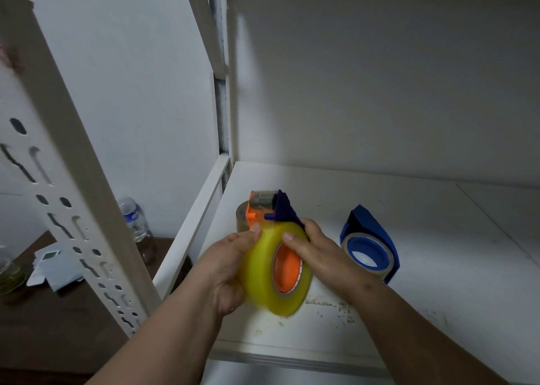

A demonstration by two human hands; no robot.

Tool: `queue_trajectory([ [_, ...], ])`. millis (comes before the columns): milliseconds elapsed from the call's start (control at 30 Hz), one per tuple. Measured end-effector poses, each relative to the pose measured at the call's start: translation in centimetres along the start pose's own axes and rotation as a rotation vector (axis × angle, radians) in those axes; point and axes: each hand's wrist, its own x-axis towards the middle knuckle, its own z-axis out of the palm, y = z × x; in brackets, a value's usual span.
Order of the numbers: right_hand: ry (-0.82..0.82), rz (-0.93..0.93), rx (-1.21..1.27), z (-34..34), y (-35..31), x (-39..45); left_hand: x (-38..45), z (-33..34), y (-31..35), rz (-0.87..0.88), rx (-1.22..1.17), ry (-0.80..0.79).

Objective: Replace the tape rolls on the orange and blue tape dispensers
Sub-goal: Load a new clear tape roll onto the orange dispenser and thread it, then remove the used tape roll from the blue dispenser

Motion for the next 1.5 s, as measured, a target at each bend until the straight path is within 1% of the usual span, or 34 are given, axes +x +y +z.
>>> queue_trajectory([
  [67,-0.009,0.013,-0.061,-0.3,0.2,0.1,0.3,0.1,0.7,-0.046,0.019,0.014],
  [133,0.008,0.002,-0.231,-0.5,0.3,0.3,0.8,0.0,1.2,-0.075,0.044,0.020],
  [233,0.114,-0.058,-0.473,-0.7,0.9,0.9,1.5,0.1,1.8,-0.086,0.083,0.004],
  [333,0.184,-0.038,-0.558,-1.1,1.3,1.3,2.1,0.3,2.2,-0.037,0.135,-0.052],
  [433,0.267,0.011,-0.535,-2.2,1.1,1.7,2.7,0.4,2.6,0.056,0.206,-0.114],
  [533,0.308,0.044,-0.561,-3.4,0.7,2.3,3.4,0.5,2.4,0.145,0.357,-0.132],
  [700,0.262,0.078,-0.730,-4.8,-0.2,3.6,4.6,0.3,0.7,0.220,0.656,-0.035],
  [833,0.229,0.134,-0.789,-5.0,0.0,4.5,5.4,-0.4,0.1,0.360,0.947,0.073],
  [900,0.223,0.150,-0.809,-4.8,0.2,5.1,5.8,-0.5,0.3,0.403,1.024,0.077],
  [967,0.209,0.157,-0.824,-4.4,0.2,6.0,6.3,-0.7,0.6,0.412,1.047,0.045],
  [1100,0.207,0.168,-0.790,-3.6,0.4,7.8,7.5,-0.8,1.6,0.392,0.979,0.045],
  [1200,0.243,0.188,-0.726,-2.8,0.6,9.1,8.3,-0.7,2.1,0.417,0.927,0.101],
  [1300,0.251,0.229,-0.706,-2.4,0.4,9.8,8.6,-0.6,2.0,0.495,0.971,0.190],
  [1400,0.297,0.141,-0.711,-2.9,0.3,8.9,8.6,-0.6,1.3,0.502,1.043,0.199],
  [1500,0.466,-0.025,-0.775,-4.4,0.5,7.3,8.1,-0.1,0.9,0.574,1.169,0.176],
])
